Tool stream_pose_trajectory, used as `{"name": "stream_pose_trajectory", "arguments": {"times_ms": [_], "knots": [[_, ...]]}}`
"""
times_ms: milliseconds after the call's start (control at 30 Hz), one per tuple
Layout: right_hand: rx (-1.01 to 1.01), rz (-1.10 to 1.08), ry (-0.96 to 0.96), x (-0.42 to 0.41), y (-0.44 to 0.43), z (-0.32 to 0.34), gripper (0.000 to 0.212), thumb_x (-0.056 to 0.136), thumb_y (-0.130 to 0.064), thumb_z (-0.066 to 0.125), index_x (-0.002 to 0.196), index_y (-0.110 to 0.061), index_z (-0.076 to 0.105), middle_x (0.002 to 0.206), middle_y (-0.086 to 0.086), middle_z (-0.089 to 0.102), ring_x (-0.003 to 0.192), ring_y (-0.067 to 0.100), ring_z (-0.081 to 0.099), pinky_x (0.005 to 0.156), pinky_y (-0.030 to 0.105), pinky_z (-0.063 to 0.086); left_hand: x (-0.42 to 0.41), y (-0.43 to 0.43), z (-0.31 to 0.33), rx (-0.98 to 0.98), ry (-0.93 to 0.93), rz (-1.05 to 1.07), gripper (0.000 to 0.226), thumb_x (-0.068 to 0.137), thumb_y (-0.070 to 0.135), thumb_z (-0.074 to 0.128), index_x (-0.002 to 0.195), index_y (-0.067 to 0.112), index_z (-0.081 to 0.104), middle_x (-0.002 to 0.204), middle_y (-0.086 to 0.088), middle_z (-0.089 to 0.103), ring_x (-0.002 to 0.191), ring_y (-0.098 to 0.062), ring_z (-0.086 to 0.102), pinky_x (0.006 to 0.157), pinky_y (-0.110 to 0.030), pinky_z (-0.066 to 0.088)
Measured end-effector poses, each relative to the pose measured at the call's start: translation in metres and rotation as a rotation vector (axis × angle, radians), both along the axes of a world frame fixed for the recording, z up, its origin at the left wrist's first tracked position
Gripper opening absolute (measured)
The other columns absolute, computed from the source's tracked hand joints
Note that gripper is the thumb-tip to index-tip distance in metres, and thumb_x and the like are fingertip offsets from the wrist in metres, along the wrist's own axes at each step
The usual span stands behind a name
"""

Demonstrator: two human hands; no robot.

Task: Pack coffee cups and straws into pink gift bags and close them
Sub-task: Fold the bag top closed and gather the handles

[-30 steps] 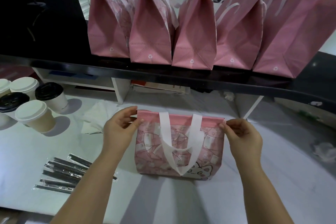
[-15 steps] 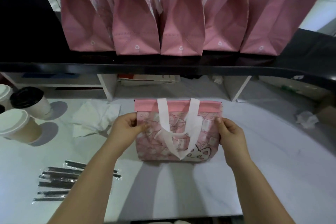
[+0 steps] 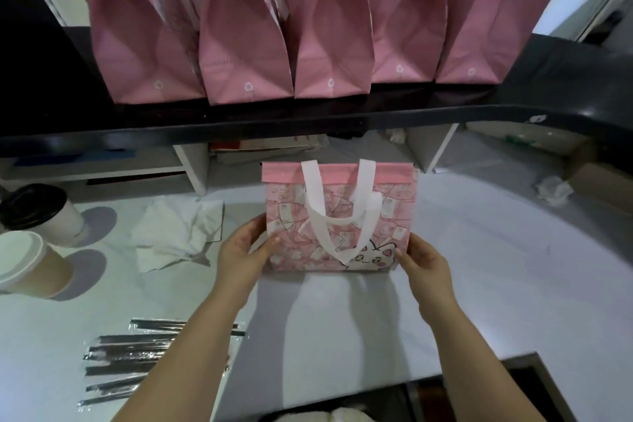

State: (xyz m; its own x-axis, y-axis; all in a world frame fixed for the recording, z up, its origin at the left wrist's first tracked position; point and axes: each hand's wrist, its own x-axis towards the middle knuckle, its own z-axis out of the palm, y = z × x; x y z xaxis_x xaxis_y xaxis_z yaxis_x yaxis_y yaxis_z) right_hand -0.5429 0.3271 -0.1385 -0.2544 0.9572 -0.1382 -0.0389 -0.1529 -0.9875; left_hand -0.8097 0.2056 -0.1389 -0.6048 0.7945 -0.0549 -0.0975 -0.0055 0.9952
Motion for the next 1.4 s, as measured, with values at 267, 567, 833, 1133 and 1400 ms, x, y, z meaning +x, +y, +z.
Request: {"name": "stream_pose_trajectory", "arguments": {"times_ms": [267,567,833,1133,1400], "knots": [[0.02,0.014,-0.038,-0.015,-0.001,0.004,0.026,0.091,-0.007,0.064,0.101,-0.029,0.072,0.099,-0.008,0.075,0.094,0.007,0.07,0.069,0.012,0.052,-0.014,0.013,0.008,-0.011,-0.045,-0.103,0.039,0.084,-0.004,0.068,0.114,0.022,0.067,0.11,0.004,0.073,0.104,-0.012,0.068,0.085,-0.023,0.056],[0.013,0.159,-0.028,-0.024,0.023,0.013,0.044,0.09,-0.005,0.063,0.125,-0.03,0.058,0.119,-0.008,0.069,0.11,0.011,0.064,0.089,0.035,0.052,-0.034,0.035,0.013,-0.222,-0.008,-0.332,0.055,0.075,0.003,0.079,0.12,0.028,0.059,0.111,0.009,0.072,0.108,-0.012,0.066,0.091,-0.034,0.053],[-0.007,0.165,0.014,-0.01,0.03,0.004,0.036,0.09,-0.004,0.064,0.122,-0.02,0.064,0.115,-0.003,0.071,0.106,0.011,0.067,0.078,0.018,0.054,-0.037,0.022,-0.003,-0.256,0.012,-0.35,0.041,0.084,0.007,0.073,0.115,0.03,0.062,0.11,0.01,0.072,0.104,-0.004,0.066,0.087,-0.023,0.051],[-0.081,-0.119,-0.075,-0.016,0.016,-0.021,0.015,0.082,-0.001,0.072,0.087,-0.015,0.074,0.084,0.0,0.076,0.08,0.012,0.072,0.079,0.029,0.054,-0.016,0.014,-0.028,-0.24,0.027,0.004,0.007,0.084,0.006,0.073,0.083,0.013,0.071,0.076,0.004,0.075,0.068,-0.006,0.069,0.062,-0.016,0.053],[-0.068,-0.14,-0.158,-0.004,0.015,-0.031,0.017,0.078,0.005,0.071,0.082,-0.011,0.069,0.078,-0.002,0.075,0.076,0.013,0.07,0.067,0.016,0.051,-0.011,-0.002,-0.045,-0.249,0.04,0.071,0.023,0.076,-0.004,0.076,0.086,0.016,0.072,0.083,0.0,0.076,0.08,-0.016,0.072,0.073,-0.022,0.054]]}}
